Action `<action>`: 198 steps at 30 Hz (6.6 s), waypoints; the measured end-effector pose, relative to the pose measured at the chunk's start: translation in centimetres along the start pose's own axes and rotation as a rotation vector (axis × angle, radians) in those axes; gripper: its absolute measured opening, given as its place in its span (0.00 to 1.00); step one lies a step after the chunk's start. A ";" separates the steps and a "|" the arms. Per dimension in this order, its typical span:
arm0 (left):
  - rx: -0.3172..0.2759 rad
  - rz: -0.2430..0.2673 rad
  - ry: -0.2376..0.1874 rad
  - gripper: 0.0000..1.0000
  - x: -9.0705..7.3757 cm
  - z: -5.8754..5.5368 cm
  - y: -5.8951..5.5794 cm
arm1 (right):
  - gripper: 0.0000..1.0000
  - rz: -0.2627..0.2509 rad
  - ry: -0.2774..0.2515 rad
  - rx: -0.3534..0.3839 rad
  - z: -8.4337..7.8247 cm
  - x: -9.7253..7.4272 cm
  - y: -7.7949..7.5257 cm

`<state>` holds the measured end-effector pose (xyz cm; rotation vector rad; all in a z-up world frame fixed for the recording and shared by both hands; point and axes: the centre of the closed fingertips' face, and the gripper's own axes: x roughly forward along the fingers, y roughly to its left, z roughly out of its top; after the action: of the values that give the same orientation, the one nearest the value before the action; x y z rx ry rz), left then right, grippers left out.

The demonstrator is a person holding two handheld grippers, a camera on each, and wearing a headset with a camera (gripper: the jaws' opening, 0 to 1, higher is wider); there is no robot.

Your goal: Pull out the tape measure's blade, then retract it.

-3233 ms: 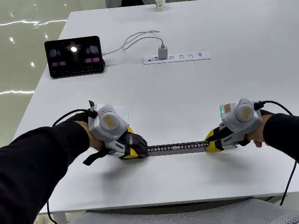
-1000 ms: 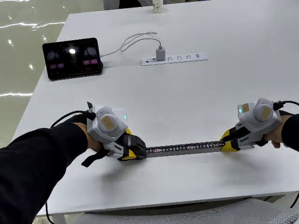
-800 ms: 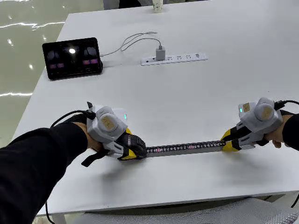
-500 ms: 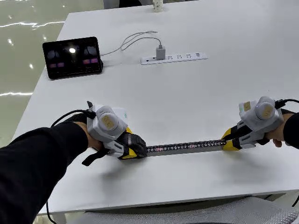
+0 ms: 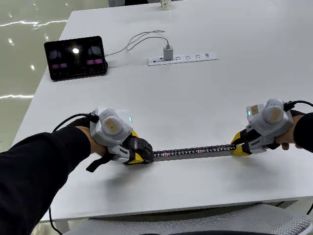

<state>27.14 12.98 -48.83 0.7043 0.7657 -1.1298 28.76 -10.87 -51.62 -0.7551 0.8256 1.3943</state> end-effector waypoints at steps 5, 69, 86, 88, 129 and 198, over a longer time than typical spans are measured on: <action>-0.042 0.004 -0.001 0.33 0.1 0.2 0.2 | 0.12 -0.004 0.015 -0.026 -0.1 0.0 0.0; -0.646 0.291 -0.255 0.80 -7.6 -6.1 0.5 | 0.52 -0.364 -0.267 0.396 -0.8 -6.7 0.3; -0.675 0.353 -0.267 0.88 -8.8 -8.1 -1.4 | 0.65 -0.436 -0.285 0.463 -4.2 -8.1 2.6; -0.672 0.366 -0.272 0.92 -9.0 -8.2 -1.5 | 0.67 -0.443 -0.289 0.470 -4.5 -8.2 2.8; -0.666 0.436 -0.221 0.99 -9.6 -9.7 -1.8 | 0.99 -0.445 -0.297 0.510 -5.8 -8.8 4.9; -0.860 0.763 -0.367 0.99 -1.7 0.7 2.2 | 0.97 -0.101 -0.011 -0.015 0.7 -3.1 -0.8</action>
<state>28.95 13.90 -46.78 0.0152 0.5127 -0.1573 29.62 -11.99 -48.62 -0.7892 0.7594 1.3150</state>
